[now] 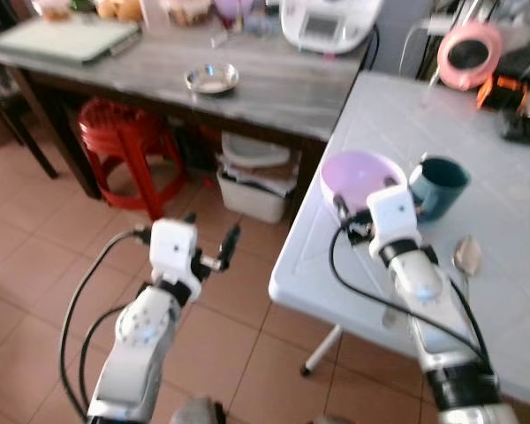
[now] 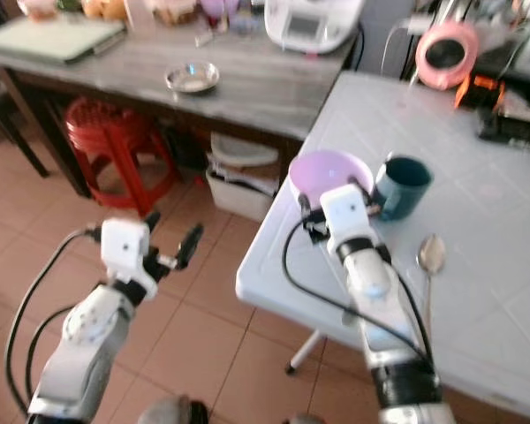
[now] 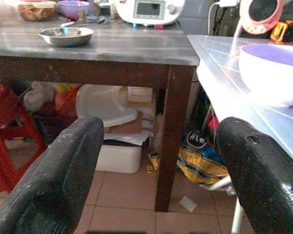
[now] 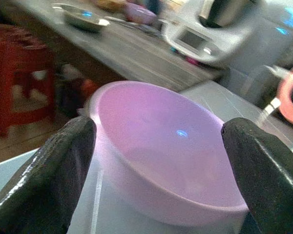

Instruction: Setting the table

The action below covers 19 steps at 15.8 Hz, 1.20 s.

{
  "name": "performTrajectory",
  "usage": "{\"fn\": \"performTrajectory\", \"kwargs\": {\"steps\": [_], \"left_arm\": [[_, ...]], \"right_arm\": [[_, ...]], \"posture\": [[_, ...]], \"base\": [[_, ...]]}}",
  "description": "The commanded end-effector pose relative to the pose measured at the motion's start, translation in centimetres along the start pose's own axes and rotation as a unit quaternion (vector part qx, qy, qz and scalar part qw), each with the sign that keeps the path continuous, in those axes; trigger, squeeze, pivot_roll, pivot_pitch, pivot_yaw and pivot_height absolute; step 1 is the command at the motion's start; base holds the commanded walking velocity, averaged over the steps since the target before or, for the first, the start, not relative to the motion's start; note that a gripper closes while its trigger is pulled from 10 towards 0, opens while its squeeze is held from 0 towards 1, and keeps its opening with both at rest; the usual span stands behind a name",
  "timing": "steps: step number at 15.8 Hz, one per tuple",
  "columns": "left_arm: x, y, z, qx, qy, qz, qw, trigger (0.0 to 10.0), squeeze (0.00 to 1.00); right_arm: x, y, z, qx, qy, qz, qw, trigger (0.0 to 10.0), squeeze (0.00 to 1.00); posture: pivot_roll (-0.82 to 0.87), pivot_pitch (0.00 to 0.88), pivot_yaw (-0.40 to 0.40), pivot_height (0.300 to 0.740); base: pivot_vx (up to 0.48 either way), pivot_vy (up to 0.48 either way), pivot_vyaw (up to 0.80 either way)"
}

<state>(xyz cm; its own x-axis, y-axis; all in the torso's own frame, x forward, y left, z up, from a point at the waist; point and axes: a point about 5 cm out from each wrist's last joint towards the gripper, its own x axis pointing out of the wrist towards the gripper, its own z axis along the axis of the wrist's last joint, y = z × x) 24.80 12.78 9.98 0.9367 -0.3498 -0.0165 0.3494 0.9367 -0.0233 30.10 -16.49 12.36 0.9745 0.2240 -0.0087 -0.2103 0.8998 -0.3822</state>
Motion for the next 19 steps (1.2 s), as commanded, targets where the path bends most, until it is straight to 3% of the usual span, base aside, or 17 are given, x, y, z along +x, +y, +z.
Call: {"fn": "performTrajectory", "kwargs": {"steps": [1, 6, 9, 10, 11, 12, 14, 15, 16, 19], "left_arm": [[-0.1, 0.1, 0.4, 0.004, -0.003, 0.003, 1.0, 10.0, 0.0], [-0.6, 0.2, 0.3, 0.006, 0.005, 0.002, 1.0, 10.0, 0.0], [-0.8, -0.1, 0.1, -0.001, 0.017, -0.008, 1.0, 10.0, 0.0], [-1.1, -0.5, -0.1, -0.003, 0.025, -0.017, 1.0, 10.0, 0.0], [-1.3, -0.7, -0.2, -0.001, 0.028, -0.022, 0.999, 10.0, 0.0], [-1.3, -0.6, -0.2, -0.003, 0.031, -0.021, 0.999, 10.0, 0.0], [-1.5, -0.5, -0.1, -0.004, 0.035, -0.019, 0.999, 10.0, 0.0], [-1.6, -0.6, -0.2, -0.003, 0.038, -0.02, 0.999, 10.0, 0.0], [-1.8, -0.5, -0.1, -0.003, 0.04, -0.02, 0.999, 10.0, 0.0], [-2.2, -0.3, -0.1, -0.005, 0.049, -0.019, 0.999, 10.0, 0.0]], "right_arm": [[0.4, 0.3, 0.6, -0.013, -0.014, 0.022, 1.0, 10.0, 0.0], [1.1, 0.0, 1.0, -0.055, -0.026, 0.039, 0.997, 10.0, 0.0], [1.2, 0.0, 0.6, -0.056, -0.008, 0.063, 0.996, 10.0, 0.0], [1.4, 0.3, 0.8, -0.095, -0.016, 0.098, 0.991, 10.0, 0.0], [1.6, 0.3, 0.9, -0.112, -0.014, 0.114, 0.987, 10.0, 0.2], [2.1, -0.1, 0.8, -0.101, -0.004, 0.107, 0.989, 10.0, 1.0], [2.8, -0.7, 0.9, -0.111, 0.001, 0.094, 0.989, 10.0, 1.0], [3.1, -0.7, 0.9, -0.104, 0.005, 0.095, 0.99, 10.0, 0.93], [3.4, -0.6, 1.0, -0.107, 0.004, 0.102, 0.989, 10.0, 0.0], [4.5, -0.1, 1.3, -0.108, 0.009, 0.127, 0.986, 10.0, 0.0]], "posture": [[0.01, 0.0, -0.002, 0.74], [0.02, 0.0, -0.004, 0.74], [0.02, 0.0, 0.001, 0.74], [0.02, 0.005, 0.006, 0.74], [0.02, 0.011, 0.006, 0.74], [0.03, 0.016, 0.006, 0.74], [0.03, 0.03, 0.008, 0.74], [0.04, 0.033, 0.009, 0.74], [0.04, 0.04, 0.012, 0.74], [0.05, 0.053, 0.02, 0.74]], "base": [[0.0, 0.0, 0.0], [0.0, 0.0, 0.0], [0.0, 0.0, 0.0], [0.0, 0.0, 0.0], [0.0, 0.0, 0.0], [0.0, 0.0, 0.0], [0.0, 0.0, 0.0], [0.0, 0.0, 0.0], [0.0, 0.0, 0.0], [0.0, 0.0, 0.0]]}}
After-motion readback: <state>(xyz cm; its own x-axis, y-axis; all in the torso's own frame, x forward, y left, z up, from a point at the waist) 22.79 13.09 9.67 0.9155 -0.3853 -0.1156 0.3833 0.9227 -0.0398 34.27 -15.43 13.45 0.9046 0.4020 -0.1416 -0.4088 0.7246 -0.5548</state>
